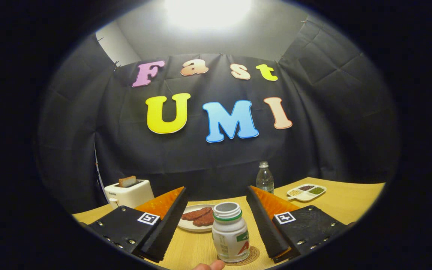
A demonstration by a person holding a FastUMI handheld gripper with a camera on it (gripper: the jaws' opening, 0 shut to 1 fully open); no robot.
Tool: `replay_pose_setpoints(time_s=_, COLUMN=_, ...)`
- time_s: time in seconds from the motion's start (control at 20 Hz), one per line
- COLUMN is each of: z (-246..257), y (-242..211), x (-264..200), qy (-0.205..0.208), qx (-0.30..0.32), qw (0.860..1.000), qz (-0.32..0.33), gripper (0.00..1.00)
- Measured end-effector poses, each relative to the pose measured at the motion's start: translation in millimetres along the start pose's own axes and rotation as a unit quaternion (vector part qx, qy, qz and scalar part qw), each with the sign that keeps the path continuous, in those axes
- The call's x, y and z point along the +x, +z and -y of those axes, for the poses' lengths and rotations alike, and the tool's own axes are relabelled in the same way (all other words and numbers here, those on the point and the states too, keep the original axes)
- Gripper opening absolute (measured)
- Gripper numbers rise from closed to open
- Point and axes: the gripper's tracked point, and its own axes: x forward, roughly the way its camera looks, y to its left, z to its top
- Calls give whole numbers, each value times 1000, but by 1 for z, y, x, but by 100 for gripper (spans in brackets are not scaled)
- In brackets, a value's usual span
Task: Take the bottle from table, then pour the juice into the cup, finally place the bottle on the coaster
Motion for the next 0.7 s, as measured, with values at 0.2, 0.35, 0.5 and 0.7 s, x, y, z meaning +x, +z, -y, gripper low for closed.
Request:
replay_pose_setpoints(time_s=0.2, z=-1, y=44, x=-14, qy=14, qx=8, qw=999, qz=33, gripper=95)
replay_pose_setpoints(time_s=0.35, z=8, y=58, x=-24, qy=15, qx=16, qw=999, qz=45, gripper=95)
replay_pose_setpoints(time_s=0.5, z=14, y=64, x=-30, qy=17, qx=22, qw=999, qz=46, gripper=95)
replay_pose_setpoints(time_s=0.7, z=26, y=68, x=-37, qy=19, qx=21, qw=999, qz=39, gripper=95)
